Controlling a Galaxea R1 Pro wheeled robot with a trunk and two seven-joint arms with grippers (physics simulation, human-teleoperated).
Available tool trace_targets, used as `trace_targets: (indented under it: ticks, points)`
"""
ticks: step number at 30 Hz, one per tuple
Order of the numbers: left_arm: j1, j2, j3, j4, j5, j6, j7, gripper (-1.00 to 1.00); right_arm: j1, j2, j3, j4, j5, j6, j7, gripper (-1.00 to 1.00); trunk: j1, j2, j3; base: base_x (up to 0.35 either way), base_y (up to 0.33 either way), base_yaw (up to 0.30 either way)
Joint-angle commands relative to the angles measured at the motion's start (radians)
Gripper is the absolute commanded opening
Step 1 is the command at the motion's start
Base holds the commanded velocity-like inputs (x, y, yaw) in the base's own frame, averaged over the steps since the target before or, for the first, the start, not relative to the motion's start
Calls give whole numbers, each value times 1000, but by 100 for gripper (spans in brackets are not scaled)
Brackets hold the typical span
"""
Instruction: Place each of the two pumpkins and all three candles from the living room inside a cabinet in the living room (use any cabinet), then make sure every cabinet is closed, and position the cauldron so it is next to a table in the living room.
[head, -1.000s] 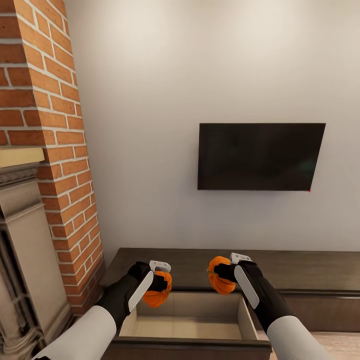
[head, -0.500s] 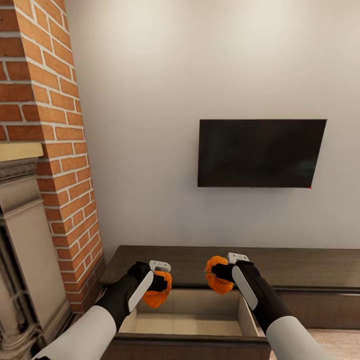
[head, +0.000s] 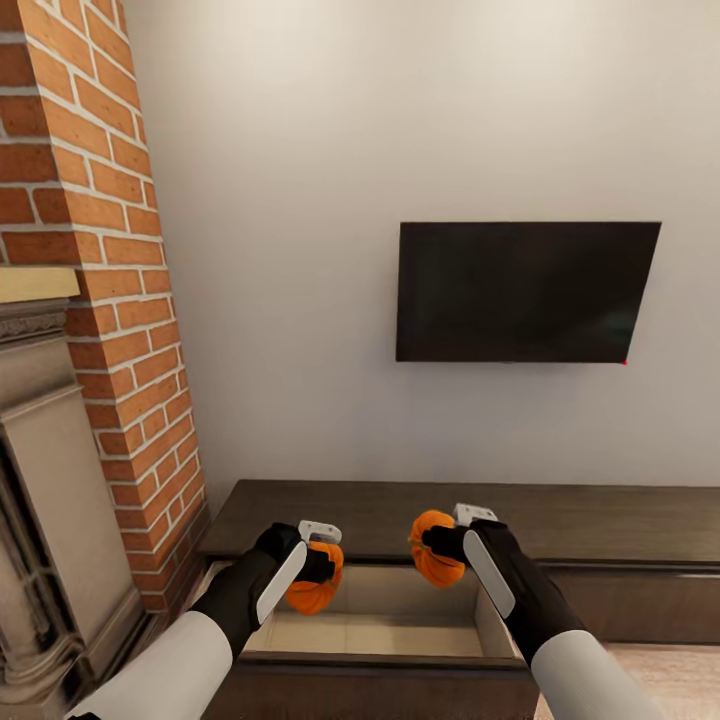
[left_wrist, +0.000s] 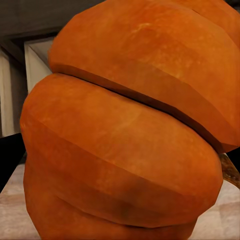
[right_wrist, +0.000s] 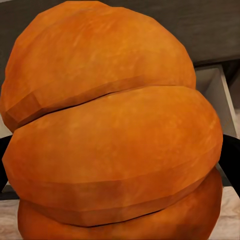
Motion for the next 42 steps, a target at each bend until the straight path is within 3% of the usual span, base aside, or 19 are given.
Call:
trace_targets:
  ticks: [1, 24, 34, 42]
  points:
    - [-1, 0, -3, -1, 9, 2, 10, -100, -1, 0, 2, -1, -13, 1, -5, -100, 4, -8, -6, 0, 0, 0]
    - [-1, 1, -3, -4, 9, -10, 9, -100, -1, -1, 10, -1, -9, 3, 1, -100, 92, -169, -111, 0, 0, 0]
    - [-1, 1, -3, -7, 9, -10, 9, -100, -1, 0, 13, -1, -1, 4, 0, -100, 130, -239, -142, 0, 0, 0]
    - [-1, 1, -3, -14, 8, -21, 10, -100, -1, 0, 18, 0, 0, 5, 1, -100, 130, -239, -143, 0, 0, 0]
